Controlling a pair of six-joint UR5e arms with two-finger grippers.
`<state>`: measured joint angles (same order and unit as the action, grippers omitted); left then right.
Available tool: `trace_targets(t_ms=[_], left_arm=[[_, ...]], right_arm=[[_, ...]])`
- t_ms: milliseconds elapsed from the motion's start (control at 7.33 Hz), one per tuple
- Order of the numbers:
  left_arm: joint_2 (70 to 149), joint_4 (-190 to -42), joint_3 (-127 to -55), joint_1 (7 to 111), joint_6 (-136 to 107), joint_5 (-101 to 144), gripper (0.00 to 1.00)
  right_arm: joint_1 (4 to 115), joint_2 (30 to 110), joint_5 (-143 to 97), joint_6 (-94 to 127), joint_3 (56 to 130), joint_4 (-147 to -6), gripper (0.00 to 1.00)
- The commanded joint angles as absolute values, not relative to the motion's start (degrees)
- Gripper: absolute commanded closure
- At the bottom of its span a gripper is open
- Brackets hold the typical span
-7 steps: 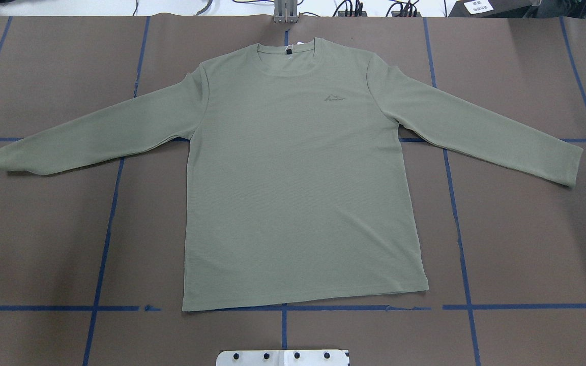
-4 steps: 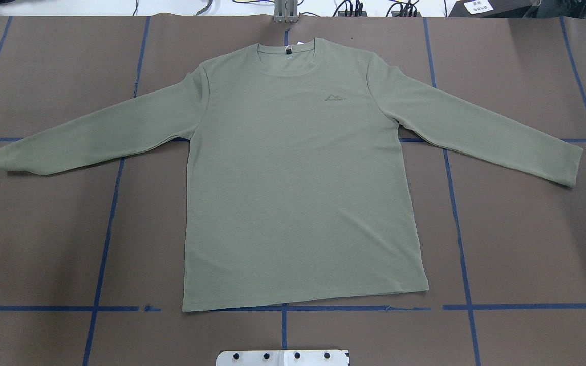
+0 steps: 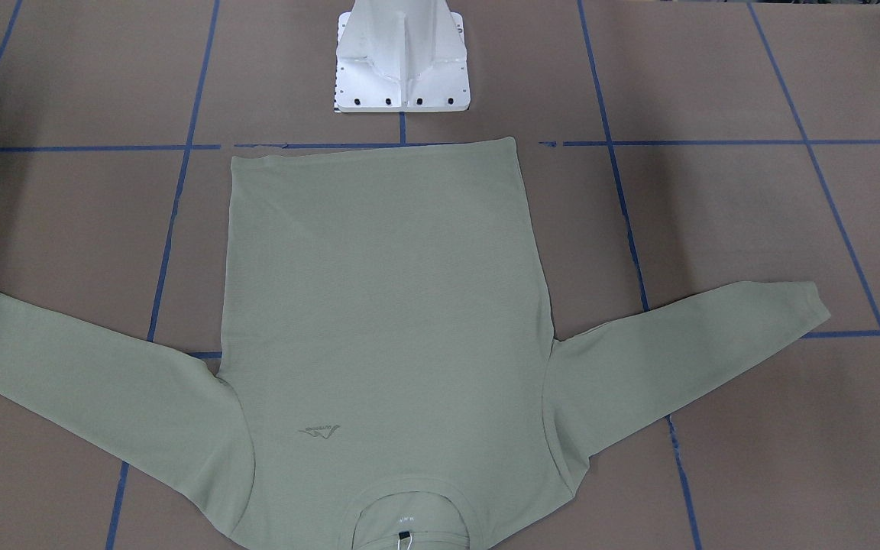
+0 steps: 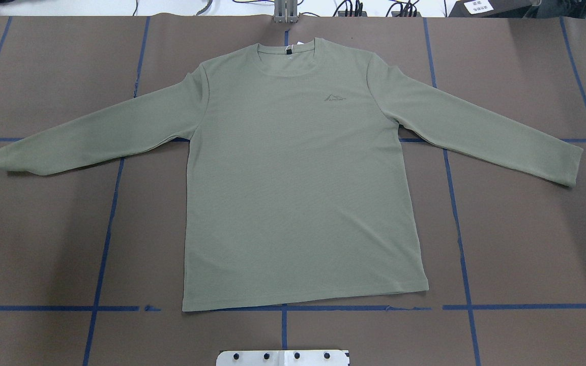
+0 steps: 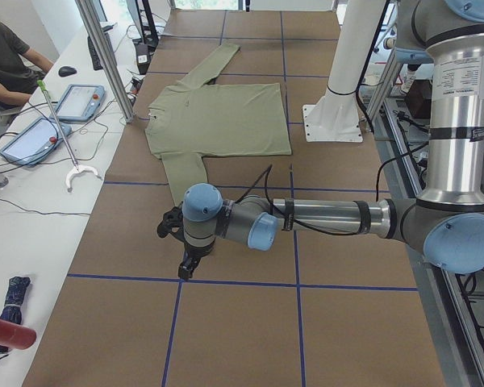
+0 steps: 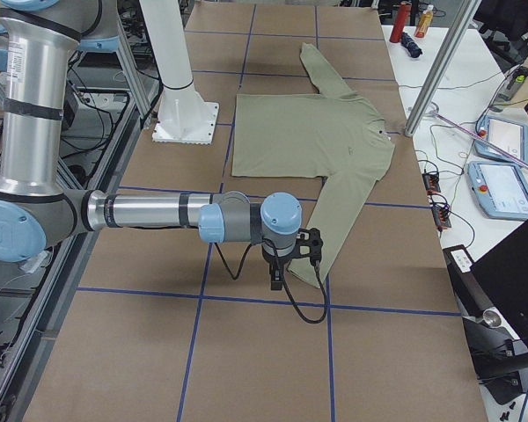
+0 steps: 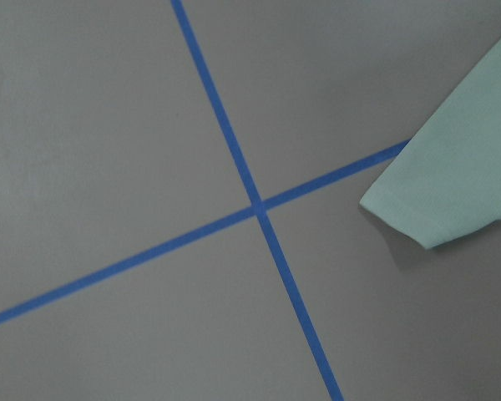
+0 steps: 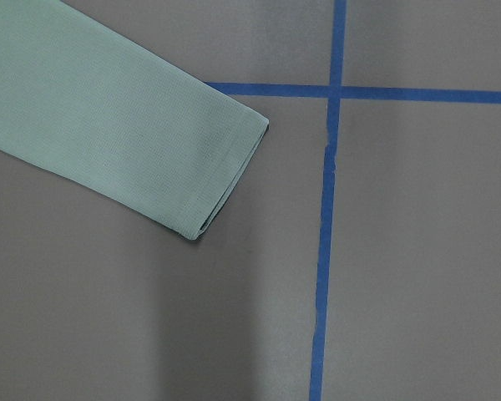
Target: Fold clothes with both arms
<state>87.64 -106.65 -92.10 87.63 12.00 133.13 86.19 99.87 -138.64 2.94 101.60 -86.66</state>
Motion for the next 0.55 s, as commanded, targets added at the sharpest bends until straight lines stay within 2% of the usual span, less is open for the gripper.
trace_targets(t_ms=[0, 136, 409], left_arm=[[87.8, -108.88, -91.76, 87.54, 12.04, 133.5, 0.0], [88.85, -111.68, -91.84, 87.54, 11.95, 133.51, 0.0], [90.09, -113.82, -90.8, 87.54, 8.46, 133.33, 0.0]], right_arm=[[83.6, 99.23, -138.25, 5.86, 95.05, -72.07, 0.0], [80.1, 93.4, -136.69, 10.06, 89.18, -65.98, 0.0], [75.78, 85.74, -136.5, 14.06, 79.41, -64.26, 0.0]])
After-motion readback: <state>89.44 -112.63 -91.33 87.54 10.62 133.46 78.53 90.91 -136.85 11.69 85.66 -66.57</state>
